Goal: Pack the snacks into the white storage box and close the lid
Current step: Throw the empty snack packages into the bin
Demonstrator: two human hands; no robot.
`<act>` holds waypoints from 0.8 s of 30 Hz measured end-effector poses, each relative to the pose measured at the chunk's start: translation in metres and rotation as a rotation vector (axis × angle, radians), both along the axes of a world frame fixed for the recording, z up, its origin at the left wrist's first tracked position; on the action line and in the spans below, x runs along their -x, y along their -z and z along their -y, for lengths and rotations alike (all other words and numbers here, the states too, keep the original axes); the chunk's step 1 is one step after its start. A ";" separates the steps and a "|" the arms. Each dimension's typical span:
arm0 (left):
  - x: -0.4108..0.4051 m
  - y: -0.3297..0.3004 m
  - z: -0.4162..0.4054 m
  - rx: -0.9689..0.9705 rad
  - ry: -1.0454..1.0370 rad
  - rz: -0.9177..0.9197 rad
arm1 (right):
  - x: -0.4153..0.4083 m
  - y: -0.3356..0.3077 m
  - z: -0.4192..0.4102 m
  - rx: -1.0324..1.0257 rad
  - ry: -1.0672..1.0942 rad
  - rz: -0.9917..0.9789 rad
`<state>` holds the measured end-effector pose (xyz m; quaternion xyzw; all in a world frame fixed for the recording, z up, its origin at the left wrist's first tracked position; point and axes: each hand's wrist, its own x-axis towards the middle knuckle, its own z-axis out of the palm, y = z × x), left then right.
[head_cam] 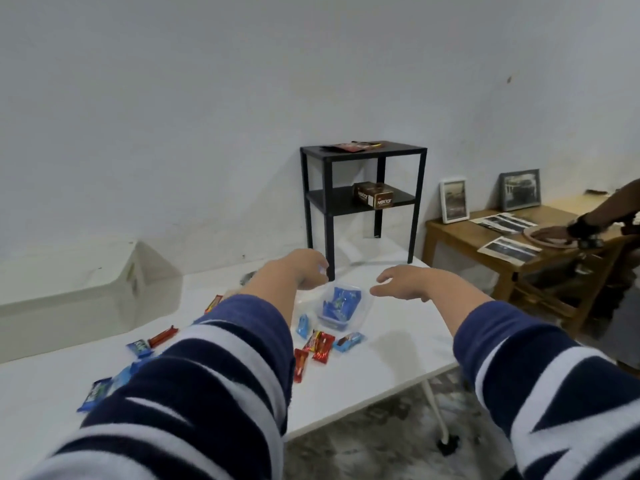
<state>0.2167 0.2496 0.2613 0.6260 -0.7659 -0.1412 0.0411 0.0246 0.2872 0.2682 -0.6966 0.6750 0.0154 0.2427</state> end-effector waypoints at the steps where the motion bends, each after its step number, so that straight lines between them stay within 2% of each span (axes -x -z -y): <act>1: 0.002 -0.005 0.021 0.018 0.002 -0.012 | 0.005 -0.002 0.018 0.011 0.005 -0.006; 8: 0.028 -0.055 0.169 0.243 0.167 -0.041 | 0.037 -0.006 0.150 0.122 0.073 0.004; 15: 0.069 -0.089 0.281 0.475 0.239 -0.109 | 0.063 -0.002 0.253 0.176 0.146 0.084; 24: 0.118 -0.106 0.388 0.497 0.183 -0.080 | 0.094 -0.004 0.382 0.364 0.103 -0.016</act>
